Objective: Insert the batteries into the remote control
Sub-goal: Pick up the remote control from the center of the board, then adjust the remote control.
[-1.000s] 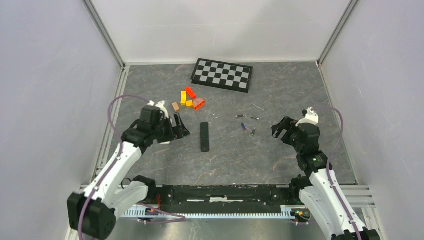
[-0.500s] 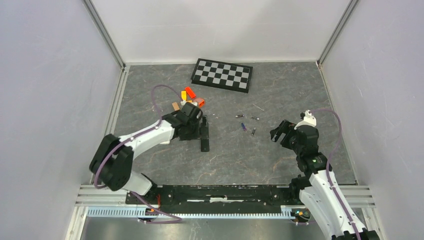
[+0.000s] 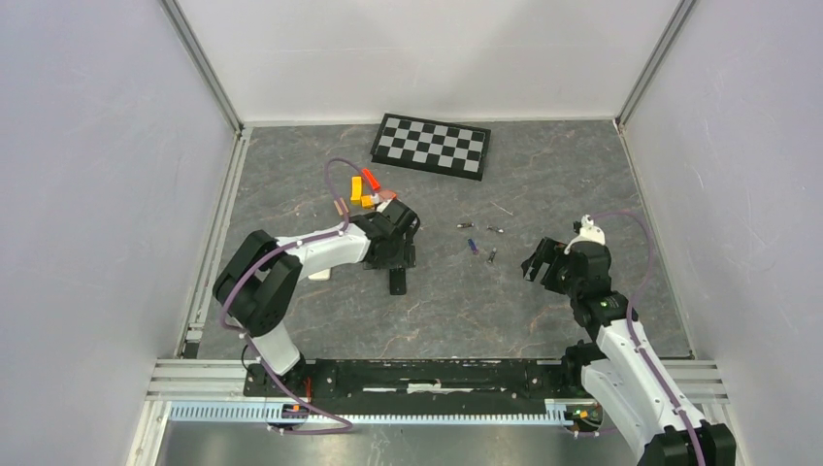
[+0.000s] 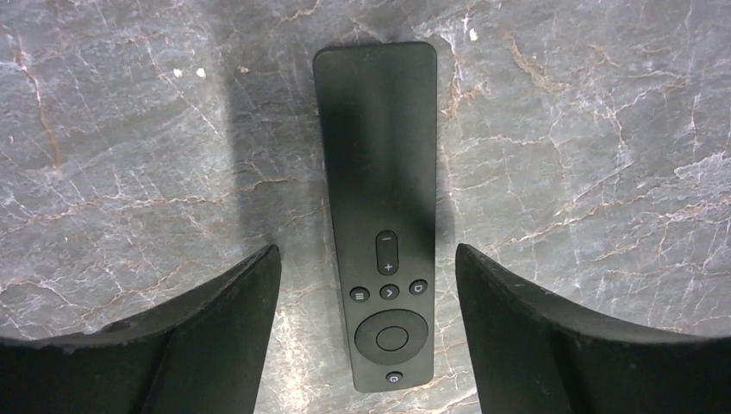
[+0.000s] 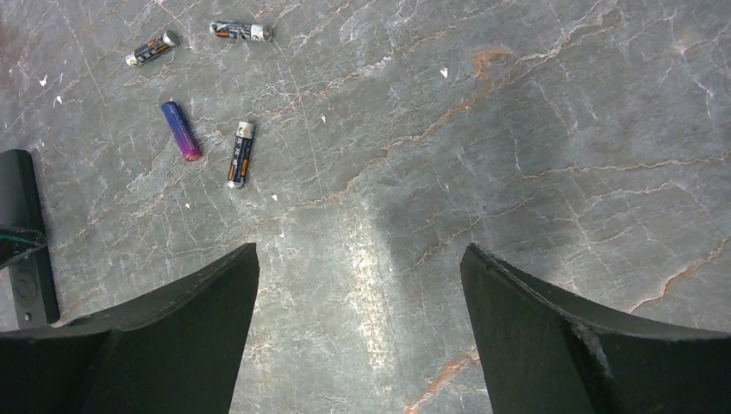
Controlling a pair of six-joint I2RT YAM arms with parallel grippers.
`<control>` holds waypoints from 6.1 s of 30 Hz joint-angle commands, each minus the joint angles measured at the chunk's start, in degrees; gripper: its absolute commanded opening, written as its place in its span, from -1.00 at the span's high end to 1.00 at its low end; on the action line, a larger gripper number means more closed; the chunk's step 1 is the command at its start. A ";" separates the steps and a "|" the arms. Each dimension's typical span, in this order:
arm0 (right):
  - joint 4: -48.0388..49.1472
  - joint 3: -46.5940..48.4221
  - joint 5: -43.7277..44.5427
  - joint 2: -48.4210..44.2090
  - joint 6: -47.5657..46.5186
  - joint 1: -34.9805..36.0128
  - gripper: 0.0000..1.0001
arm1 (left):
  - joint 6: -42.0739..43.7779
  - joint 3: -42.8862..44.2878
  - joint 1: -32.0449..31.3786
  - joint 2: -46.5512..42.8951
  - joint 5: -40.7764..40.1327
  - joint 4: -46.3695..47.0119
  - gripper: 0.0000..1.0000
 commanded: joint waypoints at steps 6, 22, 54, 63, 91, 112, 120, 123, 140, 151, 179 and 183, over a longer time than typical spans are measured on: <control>6.05 -1.54 -5.37 -1.58 -2.96 0.27 -0.85 | -1.55 1.37 -0.73 3.23 -4.10 2.64 -0.19; 6.35 -1.67 -11.47 0.37 -5.55 0.55 -0.87 | 0.82 5.33 -3.17 8.80 -7.44 -3.12 -0.02; 57.63 -4.48 -18.93 3.62 28.16 25.46 -0.96 | -18.60 4.47 -0.39 -15.54 46.04 35.82 0.34; 70.33 -5.17 -17.14 6.14 35.25 29.07 -0.85 | -26.83 1.28 -0.02 -18.02 49.86 46.58 0.35; 56.13 3.54 -13.87 11.27 30.08 32.10 0.06 | -17.93 -4.00 -0.01 -20.46 49.77 40.66 -0.17; 55.47 3.28 -18.10 12.50 36.03 32.11 -0.01 | -16.06 -2.66 0.10 -17.31 52.34 37.42 0.22; 51.52 2.79 -15.04 9.54 31.90 32.05 -0.96 | -24.82 -1.95 1.98 -15.42 56.21 37.13 0.28; 49.32 2.62 -12.28 7.96 29.53 32.03 -0.96 | -26.46 -2.09 2.94 -15.77 57.20 37.49 0.29; 33.59 15.85 2.28 6.31 16.31 30.21 -0.96 | -24.22 -8.03 10.10 -23.43 72.03 44.77 0.32; 28.52 27.24 -33.60 8.27 -37.80 25.88 -0.96 | -18.01 -7.22 10.73 -25.86 79.61 40.44 0.32; -21.90 47.22 -61.57 30.58 -89.37 25.00 -0.65 | 25.84 2.70 11.43 -21.45 78.96 -4.57 0.35; -22.09 48.28 -63.19 32.26 -89.60 25.00 -0.50 | 25.59 2.56 11.33 -21.53 79.37 -4.48 0.35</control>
